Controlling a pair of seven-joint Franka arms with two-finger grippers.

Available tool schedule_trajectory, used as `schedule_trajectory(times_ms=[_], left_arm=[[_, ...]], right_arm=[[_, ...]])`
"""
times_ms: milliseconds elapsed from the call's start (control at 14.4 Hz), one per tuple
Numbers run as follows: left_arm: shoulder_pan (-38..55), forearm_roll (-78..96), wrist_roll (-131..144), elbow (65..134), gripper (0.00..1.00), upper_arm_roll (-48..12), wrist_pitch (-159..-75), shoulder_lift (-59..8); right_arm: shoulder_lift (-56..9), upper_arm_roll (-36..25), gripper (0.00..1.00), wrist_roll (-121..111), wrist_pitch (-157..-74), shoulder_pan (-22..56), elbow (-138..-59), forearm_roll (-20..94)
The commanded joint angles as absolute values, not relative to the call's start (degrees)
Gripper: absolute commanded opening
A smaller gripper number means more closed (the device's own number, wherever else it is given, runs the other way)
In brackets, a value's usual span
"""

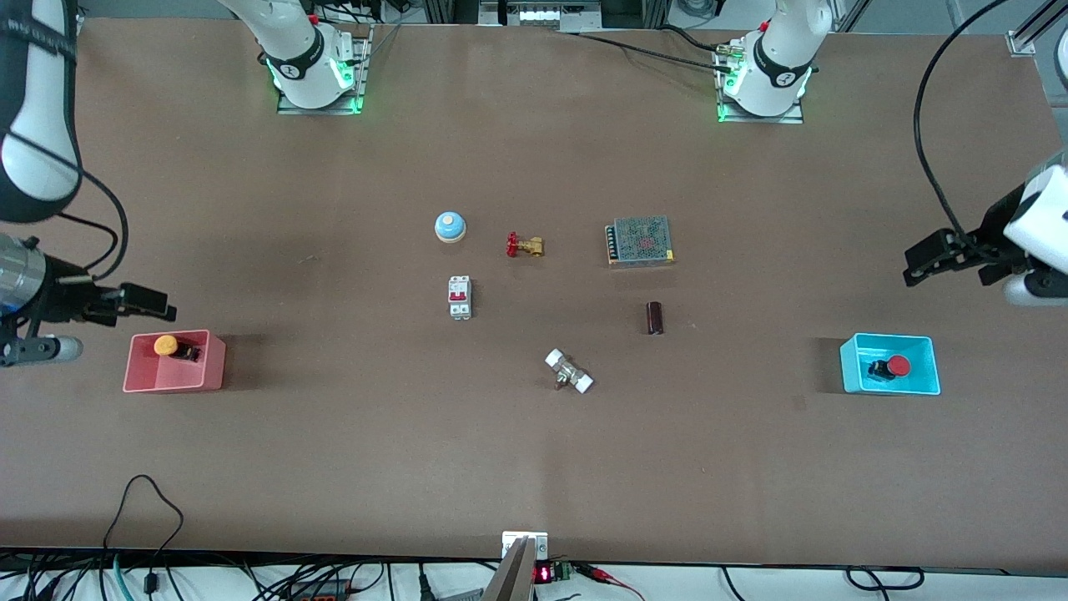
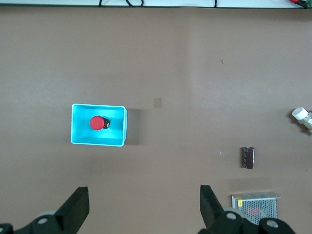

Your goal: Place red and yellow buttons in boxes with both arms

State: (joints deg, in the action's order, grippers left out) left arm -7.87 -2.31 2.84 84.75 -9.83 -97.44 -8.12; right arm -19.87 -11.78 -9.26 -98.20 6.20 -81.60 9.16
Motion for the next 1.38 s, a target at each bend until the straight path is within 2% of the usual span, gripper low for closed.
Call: schedule_trajectory(times_ms=[0, 346, 623, 831, 1315], left_arm=[[-8.7, -2.7, -1.9, 88.9, 1.0, -10.3, -95.9, -2.6], [-9.5, -1.7, -5.6, 92.4, 1.0, -10.2, -94.7, 2.0], [-9.5, -0.8, -5.0, 92.3, 1.0, -10.1, -94.7, 1.8], [-9.4, -0.8, -5.0, 92.3, 1.0, -10.1, -94.9, 1.7], [-9.4, -0.8, -4.7, 92.3, 1.0, -10.1, -94.7, 1.6]], right_arm=[[-15.0, -11.6, 1.0, -6.0, -93.6, 7.7, -83.1, 4.4], [-9.9, -11.9, 1.0, -2.1, -87.6, 7.9, -83.9, 2.3], [-5.4, -11.7, 1.0, -3.0, -89.7, 7.7, -89.1, 0.4], [-5.2, -11.6, 1.0, -3.4, -91.4, 7.8, -89.8, 0.4], [-4.0, -11.6, 1.0, -3.3, -89.3, 7.8, -90.1, 0.3]])
